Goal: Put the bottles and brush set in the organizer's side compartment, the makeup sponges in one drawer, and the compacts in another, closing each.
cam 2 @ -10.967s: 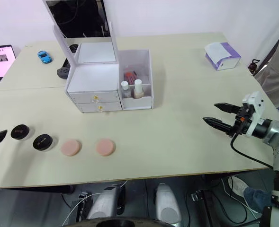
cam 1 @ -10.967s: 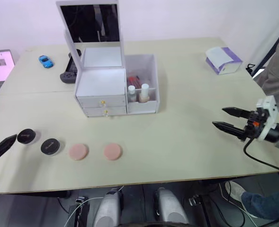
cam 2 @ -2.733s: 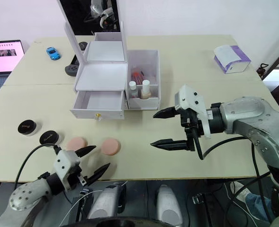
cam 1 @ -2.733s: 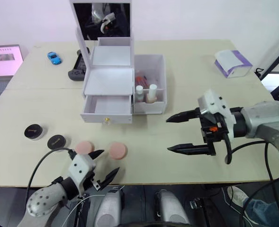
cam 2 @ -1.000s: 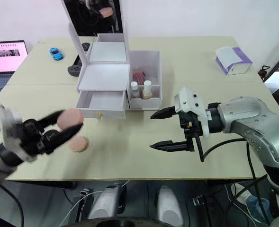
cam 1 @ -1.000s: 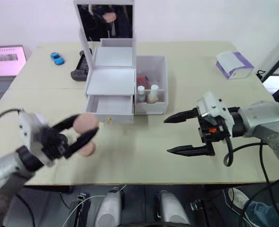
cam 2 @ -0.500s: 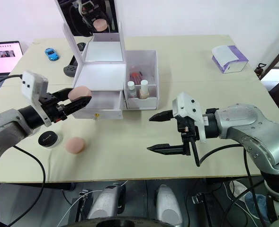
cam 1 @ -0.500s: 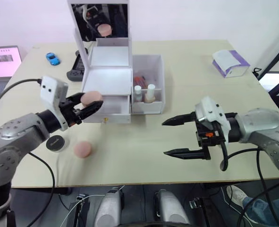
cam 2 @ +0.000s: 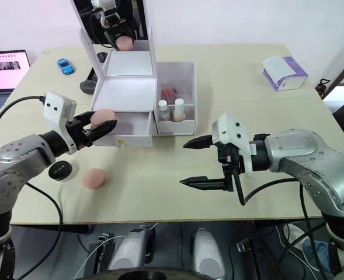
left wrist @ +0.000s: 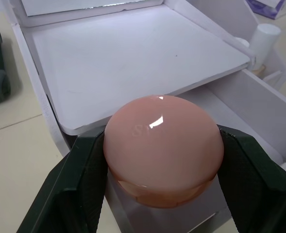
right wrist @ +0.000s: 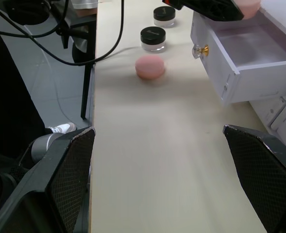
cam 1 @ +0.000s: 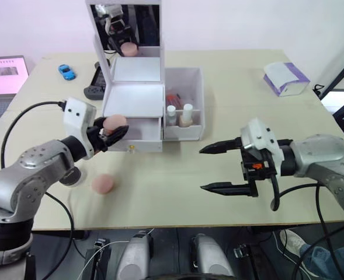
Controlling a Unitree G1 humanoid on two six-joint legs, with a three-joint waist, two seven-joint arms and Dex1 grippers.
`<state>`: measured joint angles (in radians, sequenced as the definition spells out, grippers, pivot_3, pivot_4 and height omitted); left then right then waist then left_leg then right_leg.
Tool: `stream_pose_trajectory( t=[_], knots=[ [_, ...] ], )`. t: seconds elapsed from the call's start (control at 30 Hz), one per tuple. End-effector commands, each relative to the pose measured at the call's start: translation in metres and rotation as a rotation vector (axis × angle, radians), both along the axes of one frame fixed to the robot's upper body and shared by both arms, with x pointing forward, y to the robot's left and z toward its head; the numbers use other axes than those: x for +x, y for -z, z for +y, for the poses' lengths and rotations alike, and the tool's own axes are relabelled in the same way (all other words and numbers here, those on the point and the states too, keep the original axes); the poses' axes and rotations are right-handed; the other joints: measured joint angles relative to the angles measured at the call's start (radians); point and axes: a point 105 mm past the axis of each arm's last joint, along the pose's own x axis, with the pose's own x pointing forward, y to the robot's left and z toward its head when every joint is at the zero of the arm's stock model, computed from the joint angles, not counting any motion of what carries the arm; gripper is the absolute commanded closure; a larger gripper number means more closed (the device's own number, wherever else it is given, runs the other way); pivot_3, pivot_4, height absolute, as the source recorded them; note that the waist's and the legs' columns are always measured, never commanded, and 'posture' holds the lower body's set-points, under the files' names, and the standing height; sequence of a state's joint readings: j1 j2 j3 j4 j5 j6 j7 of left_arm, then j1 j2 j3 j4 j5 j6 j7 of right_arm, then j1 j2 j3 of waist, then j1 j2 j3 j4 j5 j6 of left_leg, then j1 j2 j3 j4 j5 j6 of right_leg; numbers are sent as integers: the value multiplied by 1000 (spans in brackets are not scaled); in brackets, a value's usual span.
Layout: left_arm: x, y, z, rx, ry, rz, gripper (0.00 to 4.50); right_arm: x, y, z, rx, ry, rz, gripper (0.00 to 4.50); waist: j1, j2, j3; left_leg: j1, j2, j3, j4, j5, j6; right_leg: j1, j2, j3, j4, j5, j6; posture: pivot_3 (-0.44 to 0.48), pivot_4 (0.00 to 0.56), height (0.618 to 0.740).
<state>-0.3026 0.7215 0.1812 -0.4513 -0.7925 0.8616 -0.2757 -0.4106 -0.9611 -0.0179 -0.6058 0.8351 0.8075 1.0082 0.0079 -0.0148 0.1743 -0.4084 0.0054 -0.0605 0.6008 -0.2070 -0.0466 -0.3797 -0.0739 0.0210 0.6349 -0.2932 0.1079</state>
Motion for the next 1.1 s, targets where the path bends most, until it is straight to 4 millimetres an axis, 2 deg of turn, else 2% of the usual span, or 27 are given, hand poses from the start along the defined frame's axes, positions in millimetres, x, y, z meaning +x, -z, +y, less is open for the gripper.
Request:
stream_pose_trajectory(
  t=[0.03,0.13,0.23,0.27,0.5,0.6,0.73,0.83,0.87,1.03,1.1],
  knots=[
    [1,-6,-3,0,-2,-37,1829,-5,-11,2,18,-20,-50,0,2,0,0,0,0,0,0,0,0,0,0,0,0,0,0,0,150,740],
    [0,-7,-8,-39,6,-36,1829,-6,-12,1,16,-17,-50,0,4,0,0,0,0,0,1,0,0,1,0,0,0,0,0,0,150,740],
    [0,-10,-7,-38,9,-45,293,-6,-12,0,14,-15,-52,0,4,0,0,0,0,0,2,0,0,1,0,0,0,0,0,0,150,740],
    [1,-12,-6,-37,5,-48,42,-6,-13,0,15,-14,-52,0,3,0,0,0,0,0,2,0,0,1,0,0,0,0,0,0,150,740],
    [-5,-26,-6,-53,44,-75,42,-5,-13,-1,16,-17,-47,0,3,0,0,0,0,0,3,0,0,1,0,0,0,0,0,0,150,740],
    [-17,-41,-8,-112,117,-115,42,-5,-12,0,20,-24,-38,0,2,0,0,0,0,0,3,0,0,1,0,0,0,0,0,0,150,740],
    [-31,-52,2,-143,152,-133,42,-4,-12,0,20,-21,-37,0,0,0,0,0,1,0,4,0,0,1,0,0,0,0,0,0,150,740],
    [-45,-51,55,-36,38,-167,42,8,-19,-2,53,32,-85,0,-18,0,0,0,2,0,4,0,0,1,1,0,1,0,0,0,150,740],
    [-49,-42,75,7,-6,-133,42,14,-21,-3,35,49,-108,0,-27,0,0,0,2,1,3,0,0,0,2,1,1,0,-1,0,150,740],
    [-66,-14,137,119,-133,-33,42,45,-35,-12,79,180,-193,0,-18,1,0,0,5,3,2,0,0,-3,4,2,0,-1,-7,0,150,740],
    [-74,-8,161,150,-185,-13,42,58,-21,-49,106,279,-194,0,-12,-2,-1,-1,5,3,2,0,0,-3,4,2,-1,-2,-9,0,150,740]
  ],
)
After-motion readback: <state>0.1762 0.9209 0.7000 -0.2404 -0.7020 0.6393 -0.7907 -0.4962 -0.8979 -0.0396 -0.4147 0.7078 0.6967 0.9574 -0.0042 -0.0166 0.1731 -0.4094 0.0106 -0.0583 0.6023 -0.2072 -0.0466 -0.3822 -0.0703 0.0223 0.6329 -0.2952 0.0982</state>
